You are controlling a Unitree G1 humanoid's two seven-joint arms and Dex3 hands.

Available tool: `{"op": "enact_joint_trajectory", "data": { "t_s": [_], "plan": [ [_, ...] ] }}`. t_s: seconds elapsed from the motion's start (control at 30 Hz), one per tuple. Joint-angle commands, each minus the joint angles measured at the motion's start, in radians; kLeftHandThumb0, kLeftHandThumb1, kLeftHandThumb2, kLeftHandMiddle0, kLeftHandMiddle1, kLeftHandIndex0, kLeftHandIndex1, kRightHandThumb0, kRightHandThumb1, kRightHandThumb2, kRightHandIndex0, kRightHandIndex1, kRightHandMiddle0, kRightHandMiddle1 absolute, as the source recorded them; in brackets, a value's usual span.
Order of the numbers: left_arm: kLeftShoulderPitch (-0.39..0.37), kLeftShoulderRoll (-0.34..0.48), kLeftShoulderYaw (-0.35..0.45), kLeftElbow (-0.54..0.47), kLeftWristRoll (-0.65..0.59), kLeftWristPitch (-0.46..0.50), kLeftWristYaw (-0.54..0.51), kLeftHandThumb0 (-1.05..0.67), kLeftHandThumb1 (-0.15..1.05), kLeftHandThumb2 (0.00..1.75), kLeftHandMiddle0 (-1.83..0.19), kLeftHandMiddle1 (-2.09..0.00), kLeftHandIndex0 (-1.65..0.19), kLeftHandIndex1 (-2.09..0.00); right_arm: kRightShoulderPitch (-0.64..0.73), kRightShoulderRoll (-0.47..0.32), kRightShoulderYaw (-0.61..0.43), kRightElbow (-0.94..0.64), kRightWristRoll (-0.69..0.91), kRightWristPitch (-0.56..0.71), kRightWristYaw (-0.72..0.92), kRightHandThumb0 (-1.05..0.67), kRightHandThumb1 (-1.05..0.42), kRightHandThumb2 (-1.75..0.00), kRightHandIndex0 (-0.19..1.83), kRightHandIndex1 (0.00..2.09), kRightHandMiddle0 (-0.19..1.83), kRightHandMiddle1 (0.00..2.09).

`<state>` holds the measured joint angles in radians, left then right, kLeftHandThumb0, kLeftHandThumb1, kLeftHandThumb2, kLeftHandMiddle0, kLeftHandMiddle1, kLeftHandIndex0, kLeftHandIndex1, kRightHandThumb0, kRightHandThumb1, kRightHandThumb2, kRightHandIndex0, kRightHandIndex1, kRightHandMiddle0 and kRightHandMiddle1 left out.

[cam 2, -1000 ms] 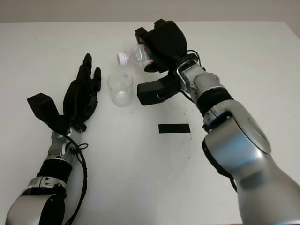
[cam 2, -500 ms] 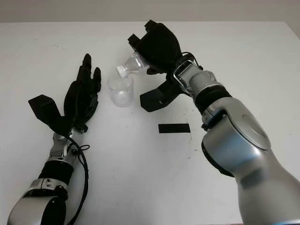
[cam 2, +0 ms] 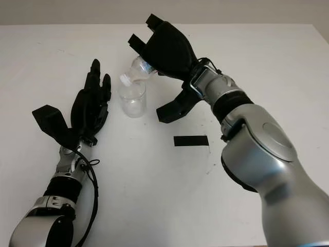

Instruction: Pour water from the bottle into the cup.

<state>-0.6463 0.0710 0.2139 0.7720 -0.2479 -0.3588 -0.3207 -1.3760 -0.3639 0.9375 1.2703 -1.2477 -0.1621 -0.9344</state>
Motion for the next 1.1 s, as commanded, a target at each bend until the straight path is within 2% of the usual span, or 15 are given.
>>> {"op": "enact_joint_trajectory", "data": {
  "t_s": [0.0,0.2,0.37,0.43,0.53,0.63,0.7,0.9,1.07],
  "plan": [
    [0.050,-0.016,-0.003,0.043,0.002,0.000,-0.005,-0.88,1.05,0.73,0.19,0.00,0.19,0.00,-0.045,0.000,0.000,0.000,0.003,0.001,-0.030,-0.50,-1.05,-0.21,1.21,2.09,0.26,1.73],
    [0.046,-0.016,-0.001,0.049,-0.001,-0.003,-0.009,-0.88,1.05,0.73,0.19,0.00,0.19,0.00,-0.055,0.001,0.011,0.002,-0.006,-0.014,-0.085,-0.53,-1.05,-0.17,1.17,2.09,0.20,1.68],
    [0.040,-0.018,0.000,0.053,-0.001,0.001,-0.003,-0.89,1.05,0.72,0.19,0.00,0.19,0.00,-0.055,0.002,0.009,0.004,-0.003,-0.015,-0.084,-0.51,-1.05,-0.27,1.19,2.09,0.26,1.82],
    [0.037,-0.019,0.002,0.059,-0.004,0.000,-0.006,-0.88,1.05,0.72,0.19,0.00,0.19,0.00,-0.052,0.002,0.000,0.006,0.009,-0.023,-0.072,-0.52,-1.05,-0.18,1.20,2.09,0.28,1.78],
    [0.033,-0.018,0.003,0.065,-0.004,-0.002,-0.007,-0.88,1.05,0.72,0.19,0.00,0.19,0.00,-0.050,-0.001,-0.008,0.006,0.021,-0.032,-0.055,-0.53,-1.05,-0.13,1.21,2.09,0.30,1.73],
    [0.030,-0.016,0.002,0.068,-0.003,-0.001,-0.006,-0.89,1.05,0.70,0.19,0.00,0.19,0.00,-0.041,-0.008,-0.036,0.004,0.059,-0.047,-0.052,-0.50,-1.05,-0.26,1.24,2.09,0.34,1.95],
    [0.029,-0.014,0.003,0.067,-0.005,0.005,-0.007,-0.89,1.05,0.70,0.19,0.00,0.19,0.00,-0.030,-0.011,-0.074,0.000,0.106,-0.069,-0.066,-0.50,-1.05,-0.28,1.32,2.09,0.48,2.06],
    [0.026,-0.001,0.008,0.068,-0.009,0.015,-0.023,-0.88,1.05,0.72,0.19,0.00,0.19,0.00,0.021,-0.012,-0.250,-0.019,0.314,-0.143,-0.005,-0.47,-1.05,-0.37,1.36,2.09,0.86,2.09],
    [0.020,0.011,0.009,0.071,-0.010,0.028,-0.040,-0.88,1.05,0.73,0.19,0.00,0.19,0.00,0.102,0.006,-0.436,-0.077,0.533,-0.187,0.109,-0.47,-1.05,-0.38,1.42,2.09,0.98,2.09]
  ]
}}
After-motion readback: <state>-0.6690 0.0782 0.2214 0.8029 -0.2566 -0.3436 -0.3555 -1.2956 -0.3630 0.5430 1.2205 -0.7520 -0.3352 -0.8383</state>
